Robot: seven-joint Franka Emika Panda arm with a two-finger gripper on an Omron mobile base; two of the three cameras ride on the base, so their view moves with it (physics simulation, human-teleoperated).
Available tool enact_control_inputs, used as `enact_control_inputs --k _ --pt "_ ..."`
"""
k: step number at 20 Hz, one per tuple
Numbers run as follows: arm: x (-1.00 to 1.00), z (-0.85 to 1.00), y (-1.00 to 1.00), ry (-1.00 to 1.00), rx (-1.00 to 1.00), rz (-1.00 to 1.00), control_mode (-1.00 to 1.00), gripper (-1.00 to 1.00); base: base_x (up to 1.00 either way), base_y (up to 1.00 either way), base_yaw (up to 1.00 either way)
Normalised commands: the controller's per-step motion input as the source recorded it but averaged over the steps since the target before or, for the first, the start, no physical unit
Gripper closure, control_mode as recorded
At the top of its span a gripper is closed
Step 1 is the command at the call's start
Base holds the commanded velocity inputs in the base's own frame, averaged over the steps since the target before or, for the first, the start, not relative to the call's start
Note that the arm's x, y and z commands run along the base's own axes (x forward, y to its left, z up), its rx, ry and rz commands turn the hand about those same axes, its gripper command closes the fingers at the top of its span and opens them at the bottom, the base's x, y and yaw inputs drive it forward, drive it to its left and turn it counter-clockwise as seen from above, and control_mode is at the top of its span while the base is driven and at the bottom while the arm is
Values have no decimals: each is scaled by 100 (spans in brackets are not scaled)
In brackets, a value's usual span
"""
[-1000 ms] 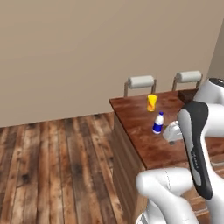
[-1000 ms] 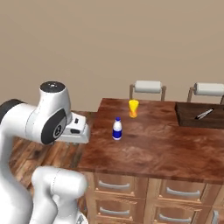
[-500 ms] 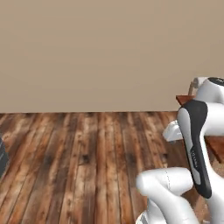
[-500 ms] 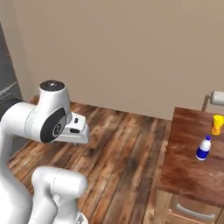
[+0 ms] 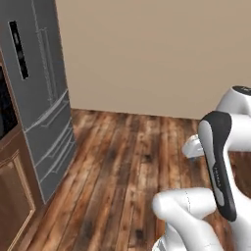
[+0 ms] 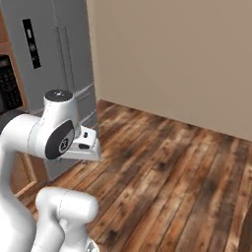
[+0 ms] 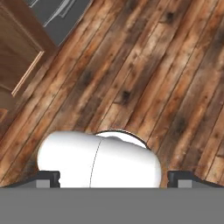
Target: Place the drinks on the dining counter in a tight cluster.
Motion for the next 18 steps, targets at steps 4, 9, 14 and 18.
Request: enact_control_inputs --k 4,9,14,18 --pt "0 0 0 0 0 0 100 -100 -56 100 59" --pt "0 0 0 0 0 0 100 -100 -13 97 81" --pt "0 0 0 0 0 0 100 -100 0 37 100" --pt "0 0 0 0 0 0 100 -100 0 44 100"
